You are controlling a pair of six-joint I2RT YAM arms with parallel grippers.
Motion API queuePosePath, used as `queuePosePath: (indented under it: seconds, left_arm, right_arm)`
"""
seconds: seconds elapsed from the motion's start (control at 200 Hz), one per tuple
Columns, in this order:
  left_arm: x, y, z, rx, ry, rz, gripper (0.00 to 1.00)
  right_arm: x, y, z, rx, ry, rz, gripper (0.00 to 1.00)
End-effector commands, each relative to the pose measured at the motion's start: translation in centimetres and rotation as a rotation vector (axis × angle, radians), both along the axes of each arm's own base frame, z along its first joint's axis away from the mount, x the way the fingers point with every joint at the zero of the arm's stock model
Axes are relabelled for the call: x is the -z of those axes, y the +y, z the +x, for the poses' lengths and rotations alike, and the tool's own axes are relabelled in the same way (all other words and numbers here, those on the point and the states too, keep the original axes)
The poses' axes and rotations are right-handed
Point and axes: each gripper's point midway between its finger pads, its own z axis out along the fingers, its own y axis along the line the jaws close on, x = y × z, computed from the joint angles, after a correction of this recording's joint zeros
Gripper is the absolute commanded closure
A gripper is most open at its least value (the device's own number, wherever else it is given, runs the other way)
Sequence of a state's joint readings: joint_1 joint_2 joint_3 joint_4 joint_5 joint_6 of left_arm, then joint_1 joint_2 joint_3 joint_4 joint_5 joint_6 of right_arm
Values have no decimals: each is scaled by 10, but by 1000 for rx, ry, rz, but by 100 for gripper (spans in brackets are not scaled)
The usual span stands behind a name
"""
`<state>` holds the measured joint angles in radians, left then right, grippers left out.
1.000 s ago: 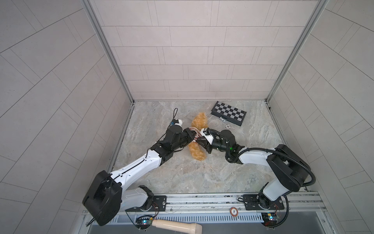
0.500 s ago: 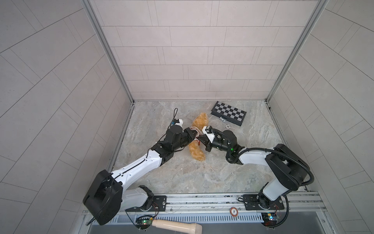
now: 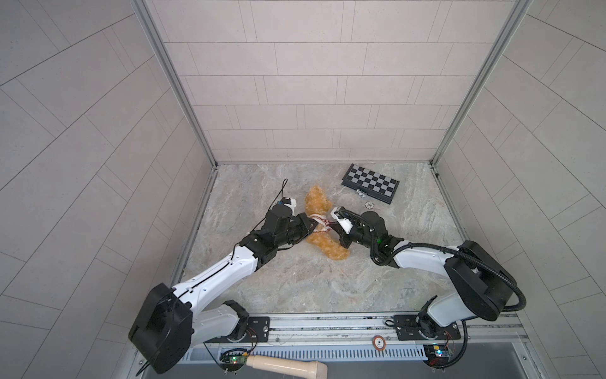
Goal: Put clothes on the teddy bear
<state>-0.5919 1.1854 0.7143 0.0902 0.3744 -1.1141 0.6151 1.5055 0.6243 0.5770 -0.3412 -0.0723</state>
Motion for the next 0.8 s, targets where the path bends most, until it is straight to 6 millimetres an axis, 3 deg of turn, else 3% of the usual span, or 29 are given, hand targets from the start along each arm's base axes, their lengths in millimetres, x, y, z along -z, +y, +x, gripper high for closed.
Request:
queuePosePath:
  seconds: [0.0,0.02,0.11,0.15,0.19,0.25,0.335,0.441,0.556,0.741,0.796]
  left_arm:
    - [-29,-8,-7,125,-42,-37,100]
    - [-30,-6,-9,137,-40,-26,100]
    - [-37,-1,-16,196,-32,-34,100]
    - [-39,9,-11,181,-24,-47,100]
    - [-40,11,-12,182,-20,-70,100]
    - [-44,2,-15,219,-16,-154,100]
    - [-42,-13,-24,299,16,-193,100]
    - [-15,-1,-37,360,55,30,100]
    - [5,15,-41,404,39,210,100]
    - [1,14,-45,529,-118,320,100]
    - [-8,3,-60,638,-193,375,100]
  right_arm:
    - [25,-22,2,71,39,-111,100]
    - [15,-19,9,78,23,-99,100]
    - [25,-22,12,102,40,-119,100]
    - [26,-22,10,97,42,-115,100]
    - [21,-19,10,87,22,-94,100]
    - [22,-17,-3,33,-9,-89,100]
    - [4,-8,-22,-51,-133,-60,100]
    - [-25,1,-47,-163,-254,42,82]
    - [-40,4,-59,-219,-267,92,63]
    - [-81,-7,-60,-205,-231,325,43]
    - [-90,-8,-62,-235,-220,375,37]
